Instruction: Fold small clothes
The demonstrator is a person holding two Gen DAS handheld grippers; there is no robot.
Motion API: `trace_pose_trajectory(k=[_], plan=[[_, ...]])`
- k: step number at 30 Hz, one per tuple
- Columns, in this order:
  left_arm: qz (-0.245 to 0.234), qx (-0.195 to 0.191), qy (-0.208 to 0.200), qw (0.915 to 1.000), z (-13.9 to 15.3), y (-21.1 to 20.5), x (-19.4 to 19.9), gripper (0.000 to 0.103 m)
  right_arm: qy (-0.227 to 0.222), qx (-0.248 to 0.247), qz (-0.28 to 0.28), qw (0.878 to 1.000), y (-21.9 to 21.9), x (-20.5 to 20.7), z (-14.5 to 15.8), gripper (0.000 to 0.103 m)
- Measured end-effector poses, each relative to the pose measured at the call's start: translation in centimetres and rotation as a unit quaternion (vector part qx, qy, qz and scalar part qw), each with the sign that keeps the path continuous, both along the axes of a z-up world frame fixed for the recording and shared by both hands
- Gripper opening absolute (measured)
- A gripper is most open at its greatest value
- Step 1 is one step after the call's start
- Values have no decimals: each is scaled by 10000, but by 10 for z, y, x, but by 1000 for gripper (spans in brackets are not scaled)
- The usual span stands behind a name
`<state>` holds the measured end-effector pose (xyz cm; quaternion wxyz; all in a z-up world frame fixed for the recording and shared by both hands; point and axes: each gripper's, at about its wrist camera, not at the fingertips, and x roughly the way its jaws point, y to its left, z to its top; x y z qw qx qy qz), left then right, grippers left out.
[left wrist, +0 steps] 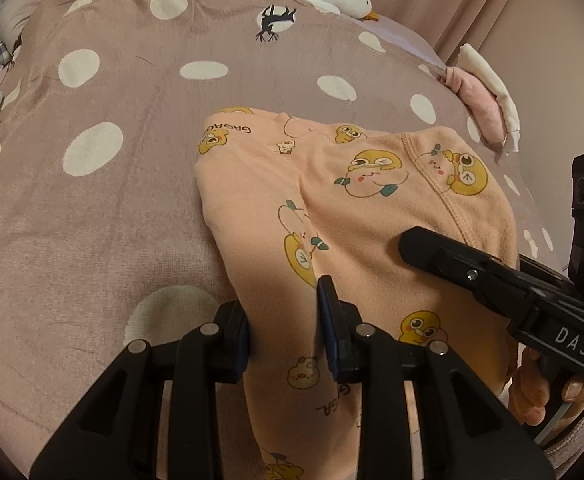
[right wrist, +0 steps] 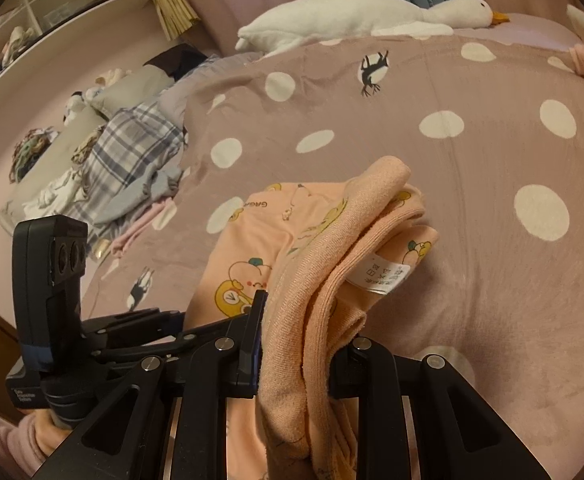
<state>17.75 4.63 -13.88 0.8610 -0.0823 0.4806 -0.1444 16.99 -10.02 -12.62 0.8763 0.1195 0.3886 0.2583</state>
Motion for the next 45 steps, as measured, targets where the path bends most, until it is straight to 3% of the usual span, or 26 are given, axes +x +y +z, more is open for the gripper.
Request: trace_pose_trajectory(k=[26,29,34,40,45], plan=[[19,198,134,9997,-16,-1,5,38,652,108,-420,9969,-23,12,-27,25],[38,267,131,9996,-17,-1,5,43,715,129,-473,9962,-25,12,-29,25],[142,436,146,9988,-18,2,4,65,807,94,-603,9949,-28,12,-32,32],[229,443,185,9986,-20,7,2,74,911,179,-798,9925,-39,10,-35,40],[254,486,188,9983,-20,8,-2,77,925,209,-954,9909,-47,7,-34,40]])
